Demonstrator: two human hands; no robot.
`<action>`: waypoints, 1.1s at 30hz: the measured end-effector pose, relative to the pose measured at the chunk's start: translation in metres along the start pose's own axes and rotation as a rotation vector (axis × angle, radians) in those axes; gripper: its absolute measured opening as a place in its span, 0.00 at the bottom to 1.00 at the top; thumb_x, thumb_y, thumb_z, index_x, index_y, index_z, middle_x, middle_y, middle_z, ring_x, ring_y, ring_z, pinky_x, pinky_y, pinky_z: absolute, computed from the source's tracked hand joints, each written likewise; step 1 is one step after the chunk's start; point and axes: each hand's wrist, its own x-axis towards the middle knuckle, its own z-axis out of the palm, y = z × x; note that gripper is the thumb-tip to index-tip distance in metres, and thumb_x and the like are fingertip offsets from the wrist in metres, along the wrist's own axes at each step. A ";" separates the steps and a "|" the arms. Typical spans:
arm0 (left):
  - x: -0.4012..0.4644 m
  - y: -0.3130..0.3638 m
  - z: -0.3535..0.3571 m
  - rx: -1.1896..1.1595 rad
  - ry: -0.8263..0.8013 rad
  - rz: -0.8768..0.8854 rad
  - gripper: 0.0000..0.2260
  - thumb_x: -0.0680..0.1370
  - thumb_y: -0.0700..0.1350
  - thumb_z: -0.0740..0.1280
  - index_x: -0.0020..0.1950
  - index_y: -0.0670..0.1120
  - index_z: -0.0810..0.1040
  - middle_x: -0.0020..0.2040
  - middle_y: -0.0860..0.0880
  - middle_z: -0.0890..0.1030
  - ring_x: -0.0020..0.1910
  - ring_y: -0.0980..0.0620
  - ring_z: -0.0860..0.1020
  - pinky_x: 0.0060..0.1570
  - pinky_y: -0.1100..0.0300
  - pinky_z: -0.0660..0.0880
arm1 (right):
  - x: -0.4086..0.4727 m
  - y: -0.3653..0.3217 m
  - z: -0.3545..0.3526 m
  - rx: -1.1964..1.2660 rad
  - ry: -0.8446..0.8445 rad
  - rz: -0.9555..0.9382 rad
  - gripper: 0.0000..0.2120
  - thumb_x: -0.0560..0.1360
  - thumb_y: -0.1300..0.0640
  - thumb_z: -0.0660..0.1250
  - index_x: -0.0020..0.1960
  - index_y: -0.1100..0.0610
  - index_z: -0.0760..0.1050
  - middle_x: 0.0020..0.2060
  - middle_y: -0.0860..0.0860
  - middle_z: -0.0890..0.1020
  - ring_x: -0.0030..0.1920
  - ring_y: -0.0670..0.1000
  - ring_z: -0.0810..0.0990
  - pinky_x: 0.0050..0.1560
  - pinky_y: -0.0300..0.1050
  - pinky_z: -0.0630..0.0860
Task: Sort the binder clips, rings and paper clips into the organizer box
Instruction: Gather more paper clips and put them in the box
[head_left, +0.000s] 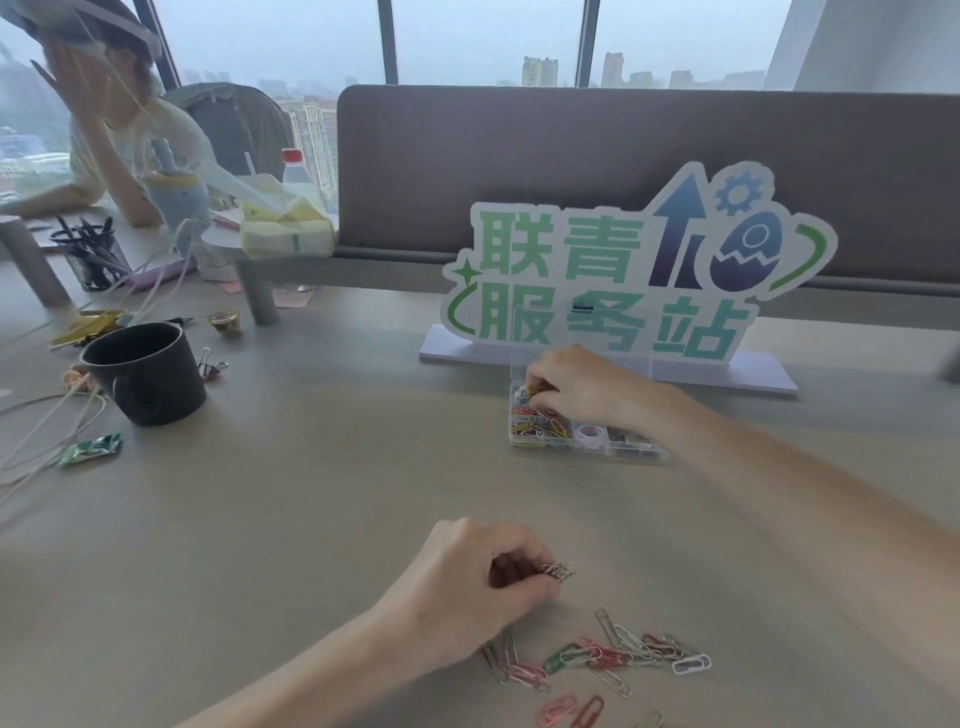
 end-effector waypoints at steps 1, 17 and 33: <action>0.000 0.000 0.000 0.001 -0.001 0.008 0.02 0.72 0.46 0.74 0.42 0.49 0.83 0.36 0.53 0.81 0.33 0.63 0.75 0.37 0.72 0.71 | 0.001 0.001 0.001 -0.008 -0.002 -0.007 0.05 0.77 0.56 0.68 0.47 0.58 0.78 0.43 0.48 0.75 0.45 0.49 0.74 0.46 0.45 0.70; 0.021 -0.001 -0.014 -0.025 0.016 -0.028 0.01 0.72 0.44 0.75 0.41 0.50 0.84 0.34 0.53 0.82 0.31 0.63 0.75 0.36 0.71 0.72 | -0.011 0.016 -0.001 0.220 0.099 0.030 0.07 0.77 0.54 0.68 0.52 0.53 0.83 0.44 0.45 0.84 0.46 0.44 0.80 0.47 0.36 0.73; 0.173 -0.010 -0.049 0.463 -0.015 0.026 0.05 0.74 0.46 0.72 0.47 0.45 0.82 0.40 0.52 0.81 0.40 0.56 0.78 0.40 0.70 0.73 | -0.068 0.060 -0.013 0.642 0.376 0.136 0.05 0.76 0.56 0.69 0.49 0.50 0.83 0.39 0.44 0.86 0.42 0.43 0.85 0.51 0.46 0.81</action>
